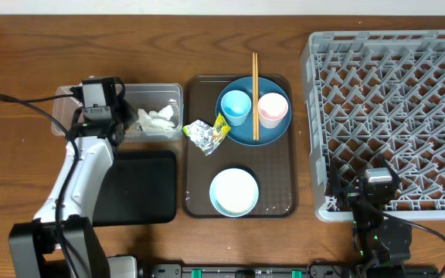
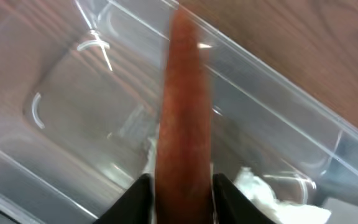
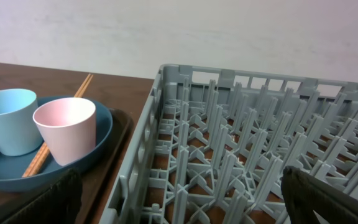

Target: Sort waste into correct bins and load items into the dishwasher rack

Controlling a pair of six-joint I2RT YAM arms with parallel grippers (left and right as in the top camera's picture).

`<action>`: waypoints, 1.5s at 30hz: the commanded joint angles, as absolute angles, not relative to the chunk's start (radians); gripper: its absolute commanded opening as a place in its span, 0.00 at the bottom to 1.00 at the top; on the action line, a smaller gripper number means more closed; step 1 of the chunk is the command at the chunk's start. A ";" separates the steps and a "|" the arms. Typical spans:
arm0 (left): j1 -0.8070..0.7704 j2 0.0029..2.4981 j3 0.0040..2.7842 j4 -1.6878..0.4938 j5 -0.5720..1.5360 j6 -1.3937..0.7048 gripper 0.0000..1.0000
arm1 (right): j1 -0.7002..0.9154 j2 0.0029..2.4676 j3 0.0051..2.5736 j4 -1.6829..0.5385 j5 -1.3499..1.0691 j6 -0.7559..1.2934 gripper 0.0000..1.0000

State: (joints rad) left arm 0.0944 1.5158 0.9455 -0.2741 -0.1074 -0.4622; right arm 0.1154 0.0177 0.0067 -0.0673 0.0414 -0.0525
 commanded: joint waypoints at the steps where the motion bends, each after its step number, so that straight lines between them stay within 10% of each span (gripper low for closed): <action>1: 0.115 1.502 0.970 -0.255 -0.117 -0.457 0.54 | 0.110 0.016 0.006 -0.071 0.049 -0.057 0.99; 18: 0.002 1.066 0.997 -0.537 0.411 -0.458 0.66 | 0.110 0.016 0.006 -0.071 0.049 -0.057 0.99; 45: -0.508 1.526 0.971 -0.626 0.058 -0.632 0.71 | 0.110 0.016 0.006 -0.071 0.049 -0.057 0.99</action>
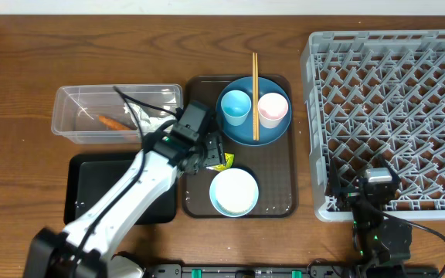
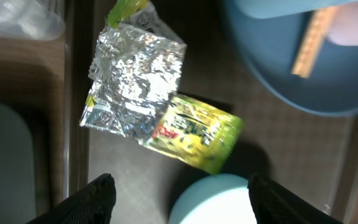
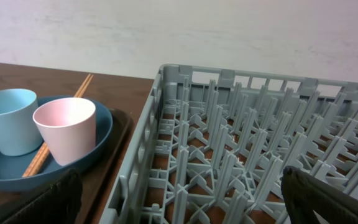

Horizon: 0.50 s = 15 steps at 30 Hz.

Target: Sort waste into correct bins and load items into the dishwasher rack

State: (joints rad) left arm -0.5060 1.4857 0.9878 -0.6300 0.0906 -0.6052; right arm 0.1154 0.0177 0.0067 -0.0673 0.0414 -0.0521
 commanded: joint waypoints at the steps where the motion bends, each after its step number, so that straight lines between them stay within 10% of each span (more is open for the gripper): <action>1: -0.508 1.546 0.971 -0.626 0.058 -0.638 0.71 | 0.110 0.016 0.006 -0.071 0.049 -0.057 0.99; 15: -0.509 1.736 0.971 -0.591 0.059 -0.653 0.64 | 0.110 0.016 0.006 -0.071 0.049 -0.057 0.99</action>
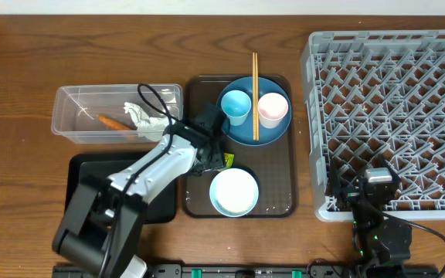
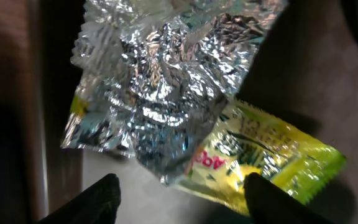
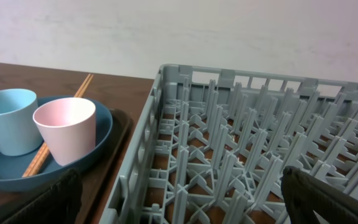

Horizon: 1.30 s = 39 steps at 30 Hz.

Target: Sort waste into correct bins and load items into the dishwasher rack

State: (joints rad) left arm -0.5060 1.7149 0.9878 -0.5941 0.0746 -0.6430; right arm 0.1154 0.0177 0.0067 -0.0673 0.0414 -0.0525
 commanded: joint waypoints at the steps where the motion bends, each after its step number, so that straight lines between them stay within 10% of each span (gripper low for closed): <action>1: -0.509 1.742 0.971 -0.587 0.059 -0.653 0.62 | 0.110 0.016 0.006 -0.071 0.049 -0.057 0.99; 14: -0.510 1.751 0.971 -0.574 0.059 -0.653 0.46 | 0.110 0.016 0.006 -0.071 0.048 -0.057 0.99; 39: -0.477 1.453 1.143 -0.757 0.062 -0.575 0.67 | 0.110 0.016 0.006 -0.071 0.048 -0.057 0.99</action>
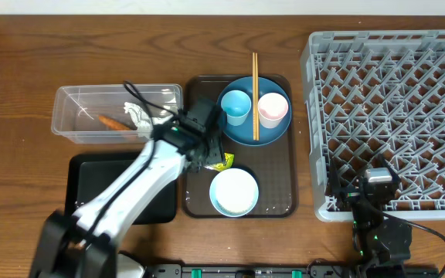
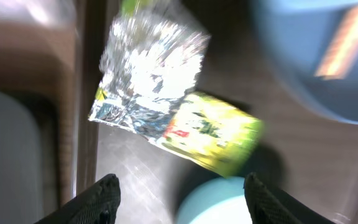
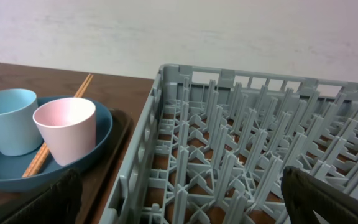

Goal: Sort waste into correct bins and load items into the dishwasher rack
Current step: 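Swing the left gripper back over the clear bin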

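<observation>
A crumpled silver and yellow wrapper [image 2: 166, 118] lies on the left part of the brown tray [image 1: 278, 202], its yellow end [image 1: 225, 161] showing beside my left arm. My left gripper [image 2: 182, 208] hangs open just above it, holding nothing. On the tray's blue plate [image 1: 278, 131] stand a blue cup [image 1: 236, 106] and a pink cup [image 1: 273, 110], with a chopstick [image 1: 255, 69] lying across the plate. A pale bowl [image 1: 234, 191] sits at the tray's front. My right gripper [image 3: 188, 208] rests open at the near left corner of the grey rack [image 1: 392, 108].
A clear bin [image 1: 83, 104] at the left holds a carrot [image 1: 114, 122] and white tissue [image 1: 139, 114]. A black bin [image 1: 99, 197] sits in front of it, partly under my left arm. The rack's upright tines [image 3: 241, 143] fill the right side.
My left gripper stands farther above the wrapper than before, still open. The wrapper stays on the tray. The right arm has not moved.
My left gripper first held a carrot over the clear bin. Then the carrot lay in the bin and the gripper was open above the wrapper on the tray. It was then close over the wrapper, and now is higher again, with nothing in it.
</observation>
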Controlling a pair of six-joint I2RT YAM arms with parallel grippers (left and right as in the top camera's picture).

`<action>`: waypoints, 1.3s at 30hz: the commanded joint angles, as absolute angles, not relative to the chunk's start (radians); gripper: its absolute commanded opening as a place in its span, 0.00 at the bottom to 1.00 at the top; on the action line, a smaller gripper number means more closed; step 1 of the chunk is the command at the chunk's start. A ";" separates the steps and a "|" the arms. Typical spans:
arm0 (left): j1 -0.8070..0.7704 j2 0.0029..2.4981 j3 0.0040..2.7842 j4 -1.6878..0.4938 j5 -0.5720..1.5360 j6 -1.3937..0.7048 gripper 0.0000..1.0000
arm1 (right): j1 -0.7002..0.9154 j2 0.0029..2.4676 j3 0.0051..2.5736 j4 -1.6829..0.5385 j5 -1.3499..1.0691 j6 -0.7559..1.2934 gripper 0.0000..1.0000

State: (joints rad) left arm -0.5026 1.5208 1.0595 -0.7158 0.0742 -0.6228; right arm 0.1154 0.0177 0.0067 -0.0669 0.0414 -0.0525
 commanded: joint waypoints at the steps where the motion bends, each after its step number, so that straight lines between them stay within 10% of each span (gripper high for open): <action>1: -0.460 1.437 1.175 -0.791 0.062 -0.567 0.67 | 0.110 0.016 0.006 -0.071 0.049 -0.057 0.99; 18: 0.126 1.568 1.504 -0.907 0.055 -0.479 0.59 | 0.110 0.016 0.006 -0.071 0.048 -0.057 0.99; 39: 0.187 1.824 1.493 -0.884 -0.017 -0.479 0.53 | 0.110 0.016 0.006 -0.071 0.048 -0.057 0.99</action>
State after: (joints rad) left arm 0.1818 1.8099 1.4940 -0.8696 0.0093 -0.4923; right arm 0.1154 0.0177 0.0067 -0.0673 0.0414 -0.0525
